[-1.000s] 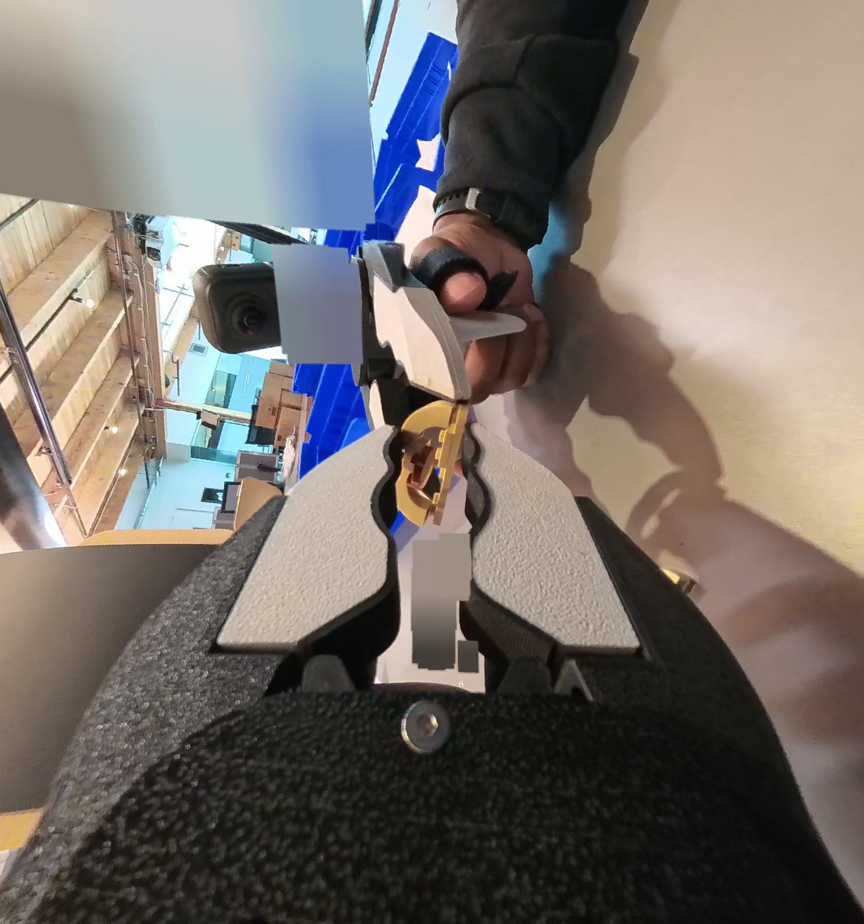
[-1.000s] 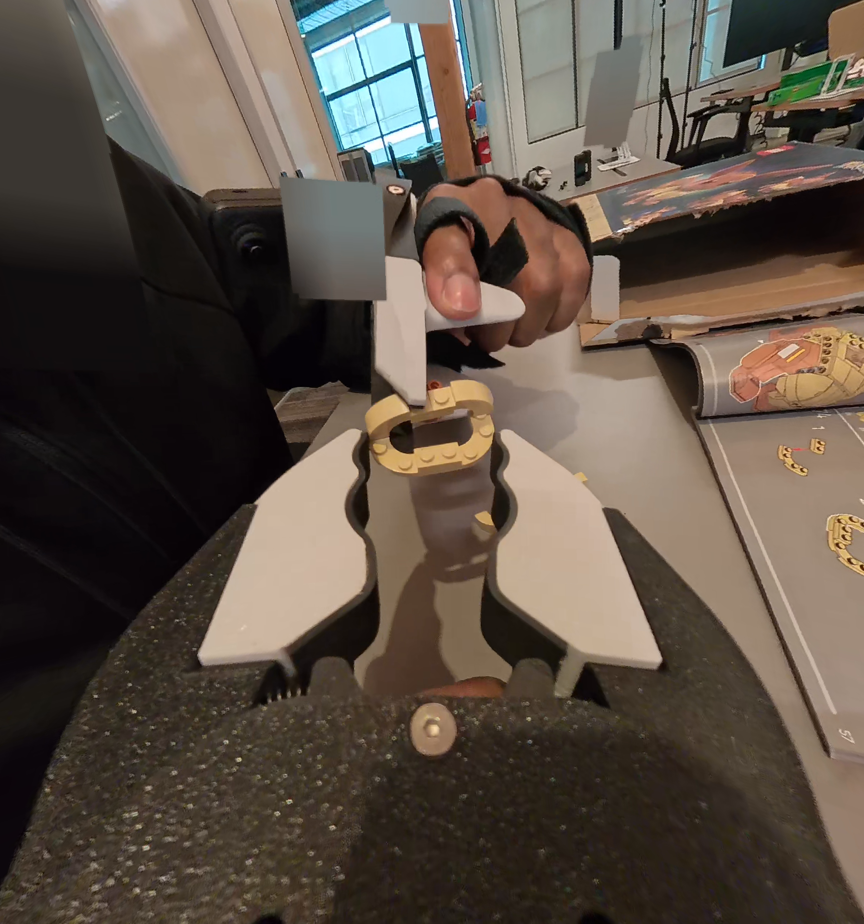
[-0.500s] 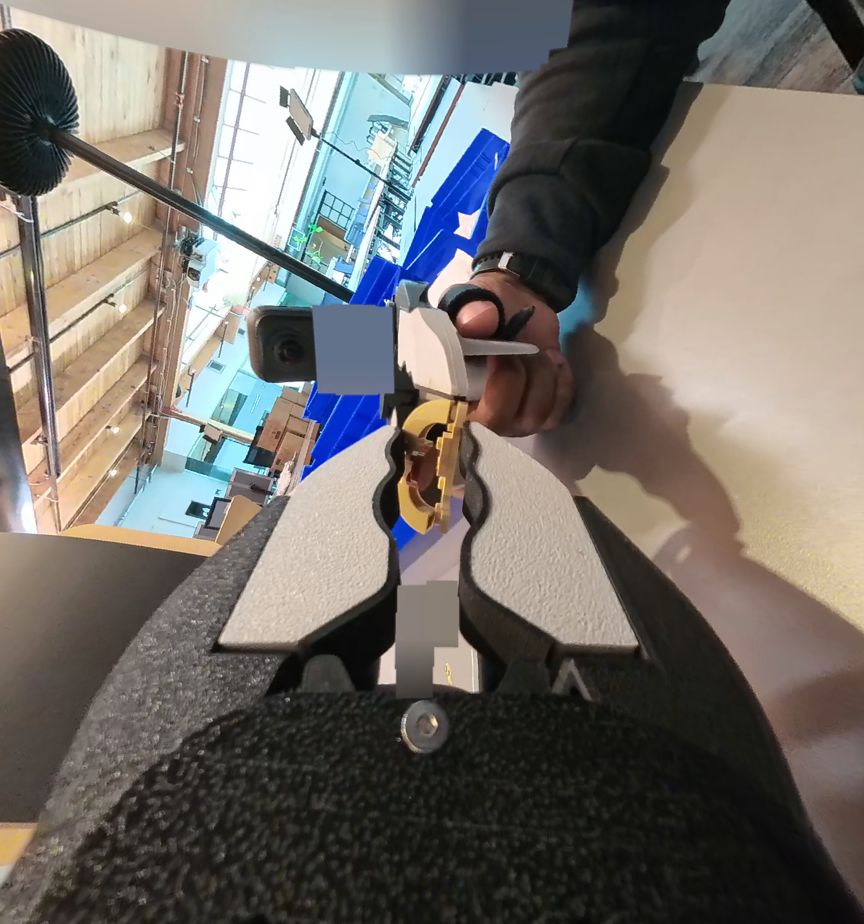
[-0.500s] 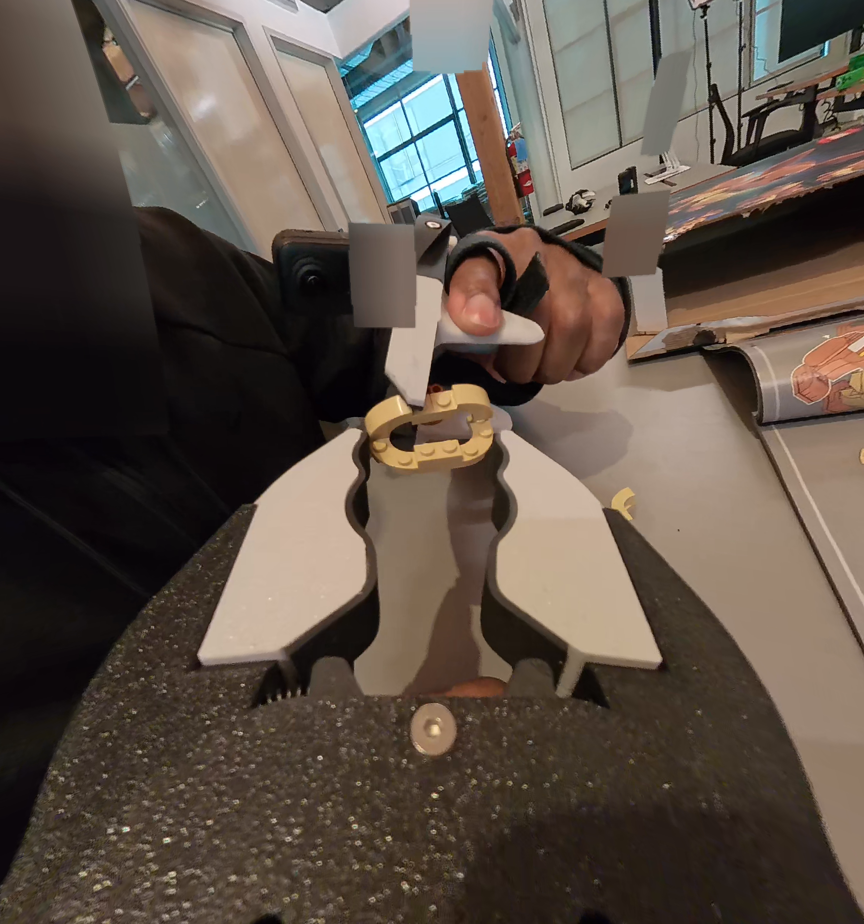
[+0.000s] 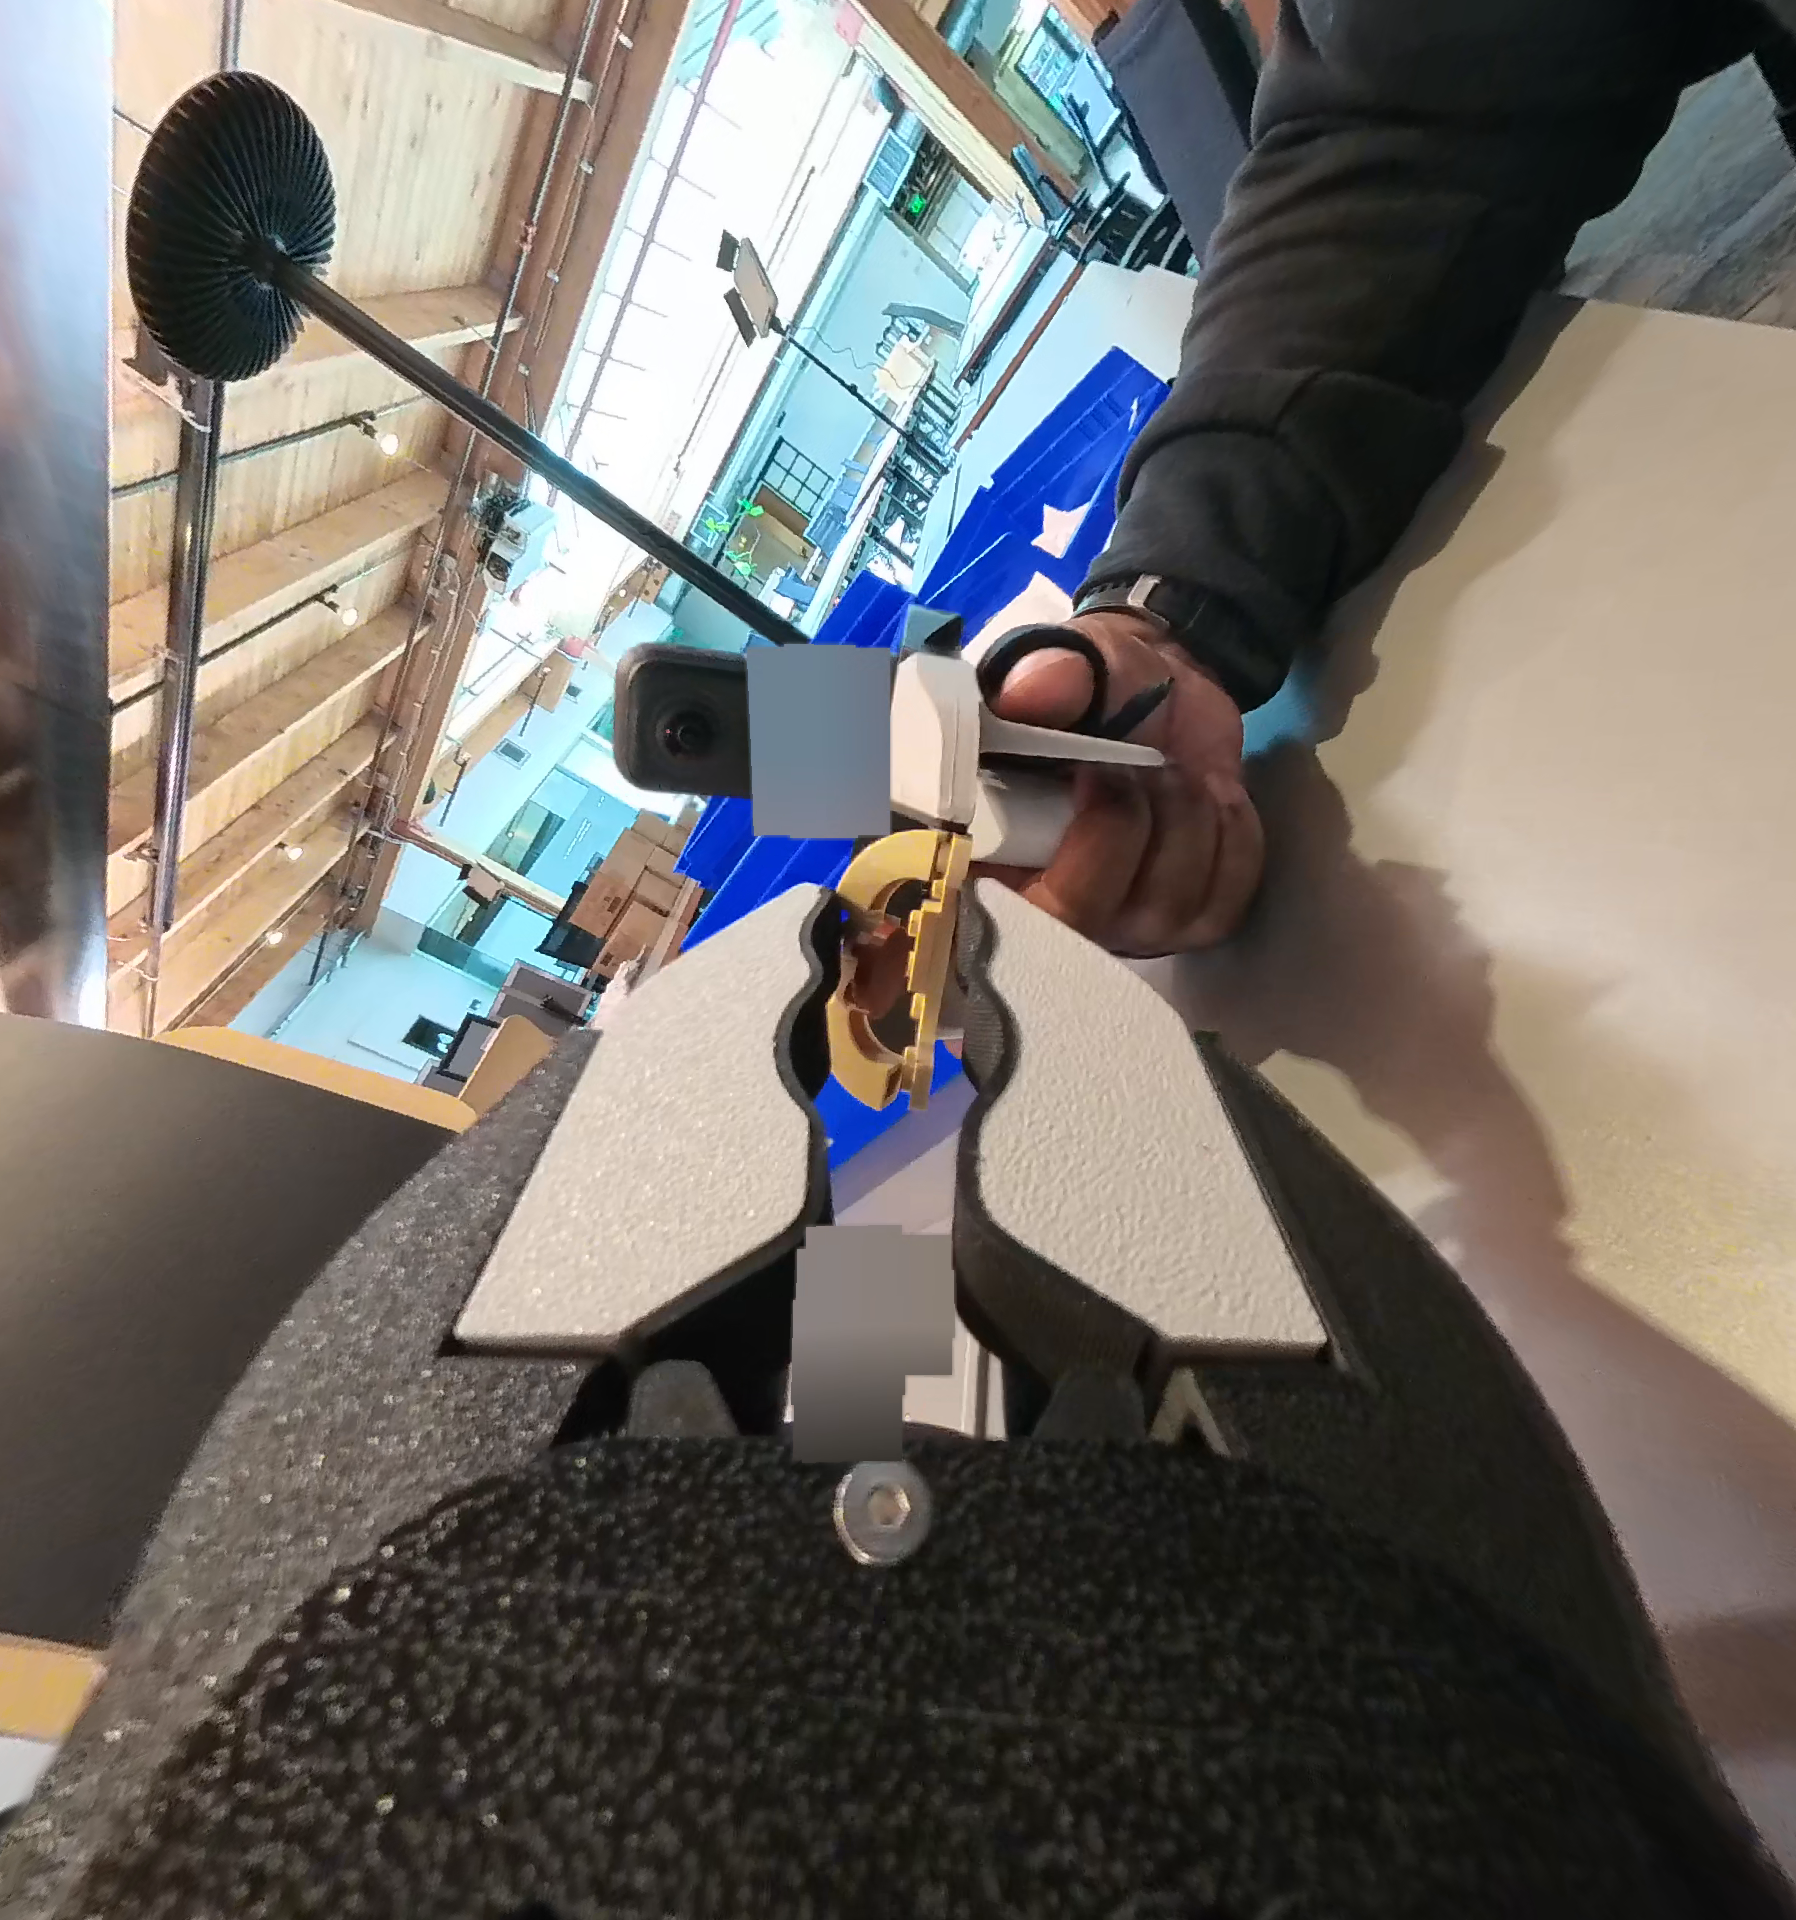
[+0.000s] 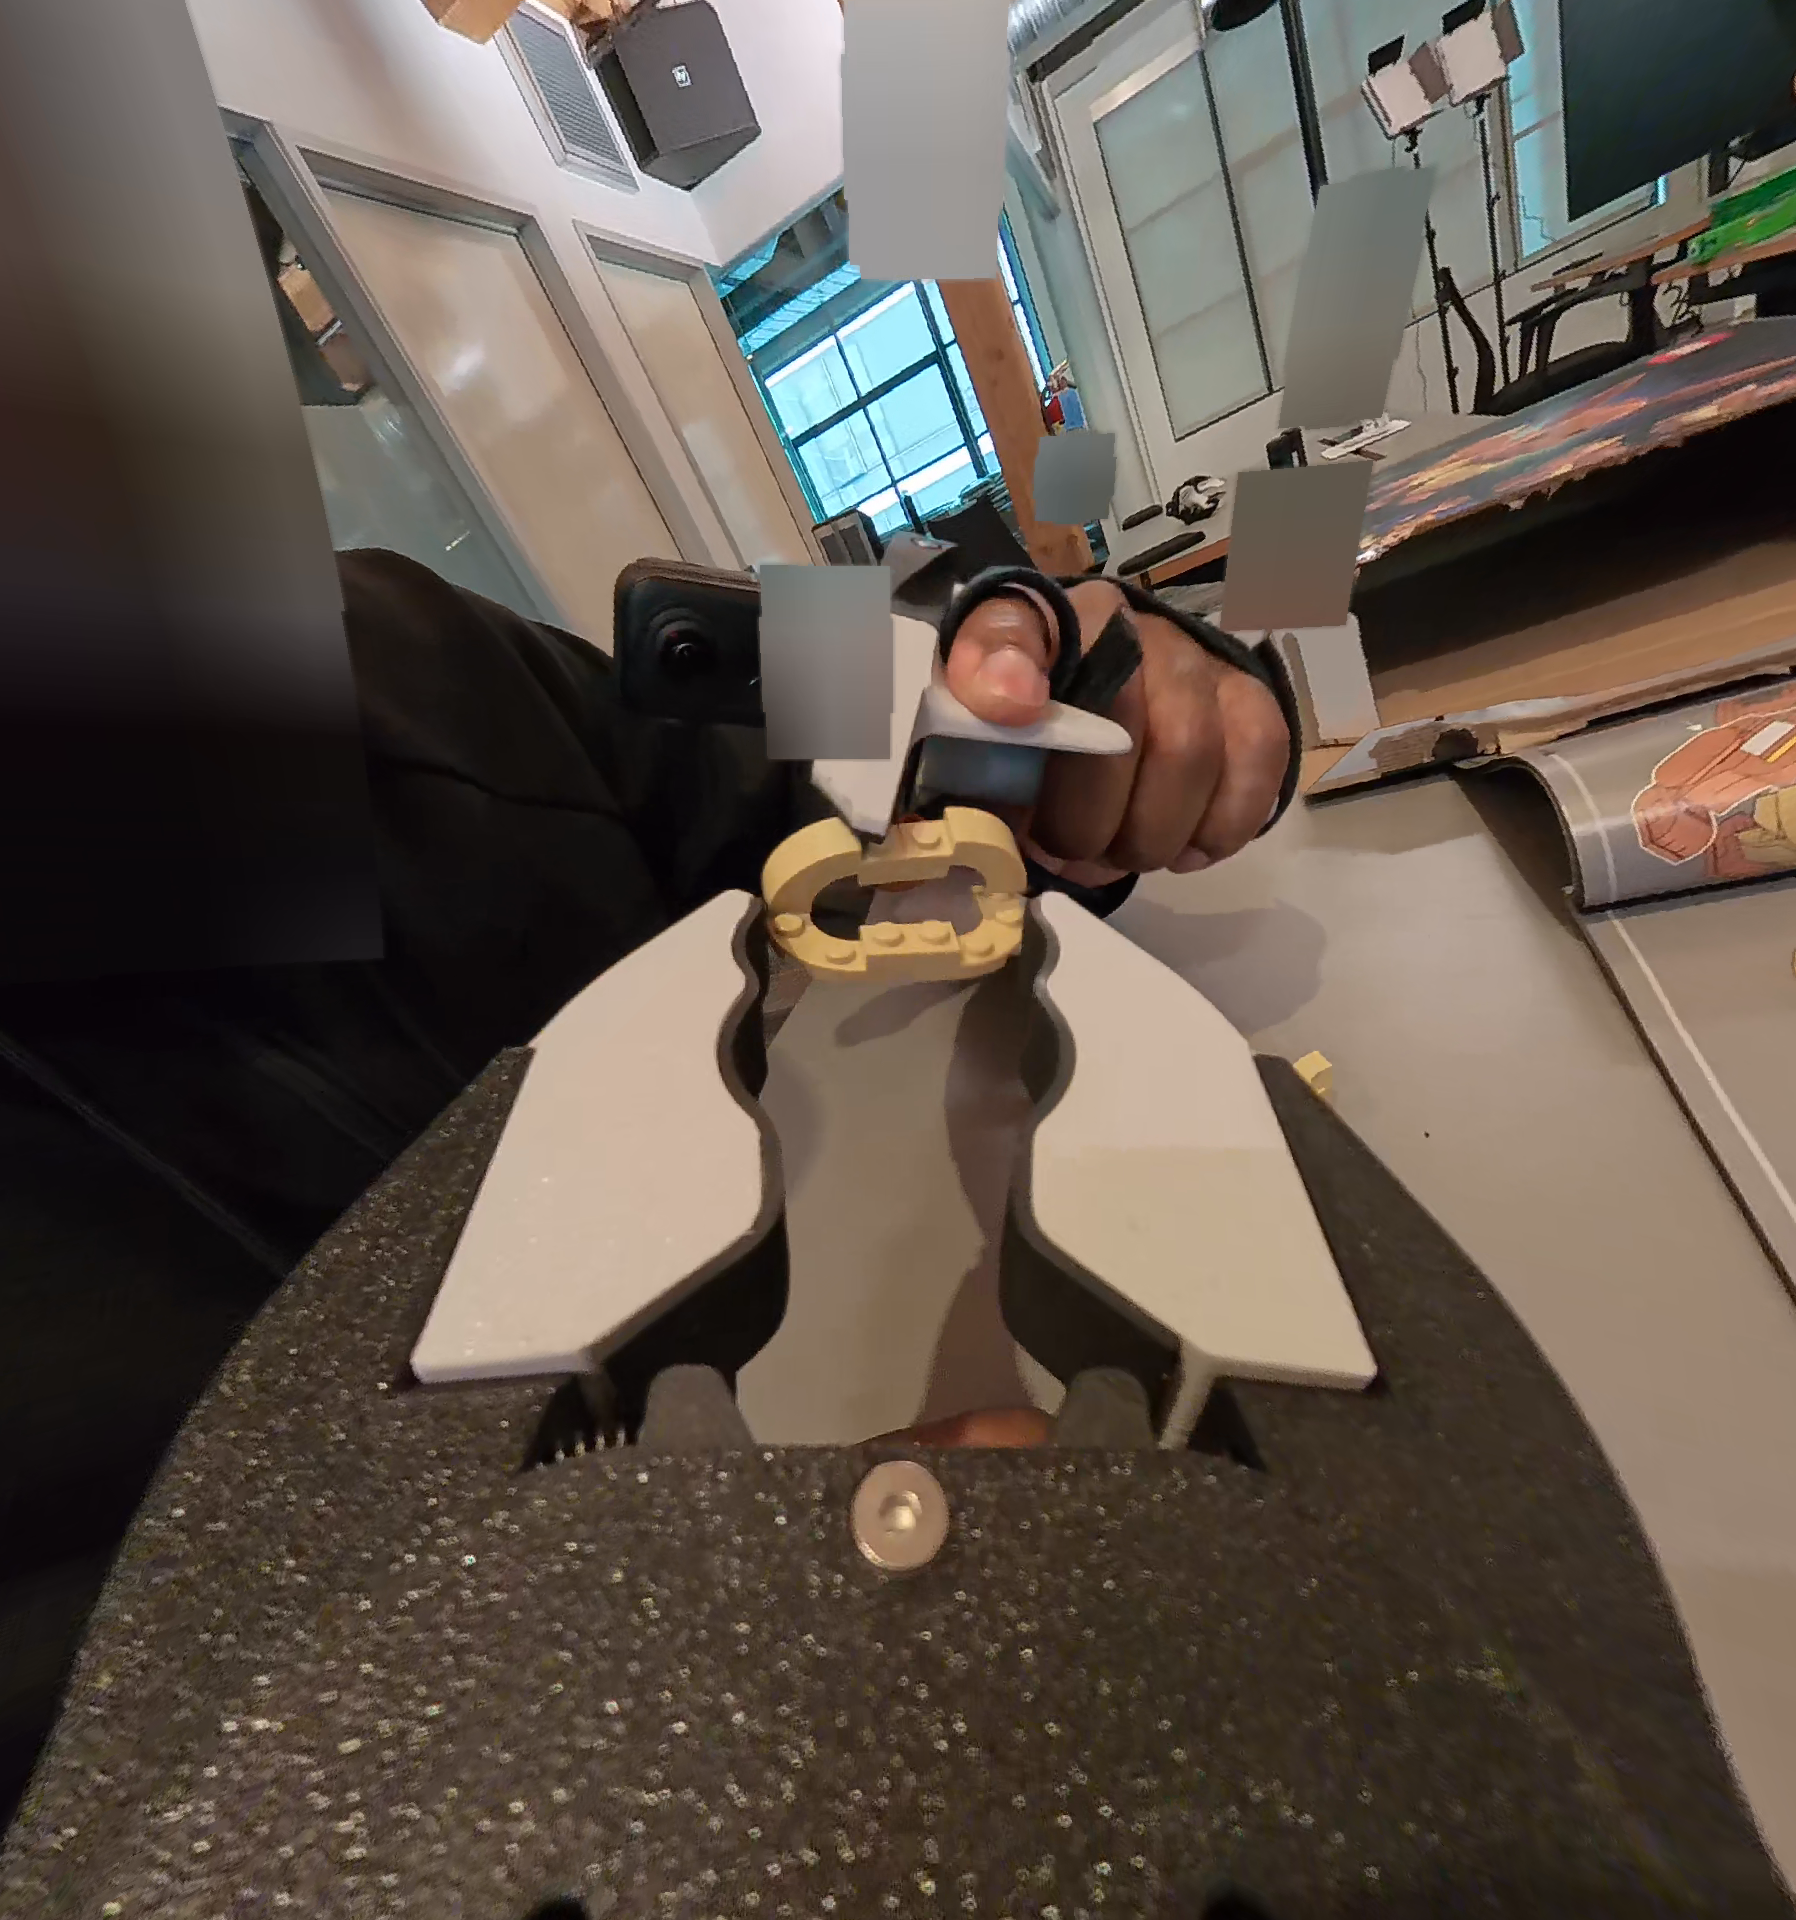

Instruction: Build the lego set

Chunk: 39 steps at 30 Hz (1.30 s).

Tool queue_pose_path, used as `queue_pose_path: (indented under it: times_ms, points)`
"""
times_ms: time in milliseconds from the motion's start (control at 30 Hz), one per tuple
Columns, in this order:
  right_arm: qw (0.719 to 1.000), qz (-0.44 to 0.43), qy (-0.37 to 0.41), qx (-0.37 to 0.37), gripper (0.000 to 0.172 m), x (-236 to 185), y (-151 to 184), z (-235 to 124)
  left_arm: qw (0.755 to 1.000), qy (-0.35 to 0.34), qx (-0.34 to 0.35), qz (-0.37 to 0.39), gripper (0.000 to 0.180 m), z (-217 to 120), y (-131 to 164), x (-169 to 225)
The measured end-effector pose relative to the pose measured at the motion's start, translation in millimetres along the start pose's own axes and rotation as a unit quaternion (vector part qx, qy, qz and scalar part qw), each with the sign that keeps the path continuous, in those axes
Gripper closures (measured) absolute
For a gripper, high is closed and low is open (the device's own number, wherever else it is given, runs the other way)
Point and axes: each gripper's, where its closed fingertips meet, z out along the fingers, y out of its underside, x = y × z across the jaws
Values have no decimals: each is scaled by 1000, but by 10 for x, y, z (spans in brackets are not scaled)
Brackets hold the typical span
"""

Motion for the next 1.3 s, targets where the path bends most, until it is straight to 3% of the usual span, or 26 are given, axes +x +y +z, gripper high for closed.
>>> queue_pose_path:
  times_ms: [233, 533, 700, 833, 1033, 1300]
  points:
    - [1000, -19, 7, 8, 132, -27, -28, 11, 999, -5, 15, -35, 159, -5, 8, -12]
    - [996, -69, 54, 21, 123, 44, -100, -51, 994, -8, 25, -102, 159, -4, 24, -46]
    - [962, -222, 158, 30, 132, 104, -288, -228, 983, -13, 16, -185, 159, -8, 102, -123]
    - [930, -309, 198, -22, 133, 71, -239, -186, 975, -10, -15, -219, 159, 16, 213, -112]
    - [892, -364, 250, -100, 139, 172, -51, -82, 971, -5, -48, -236, 159, 53, 302, -52]
    - [886, -369, 258, -109, 146, 195, -32, -101, 967, 4, -68, -245, 159, 67, 363, -2]
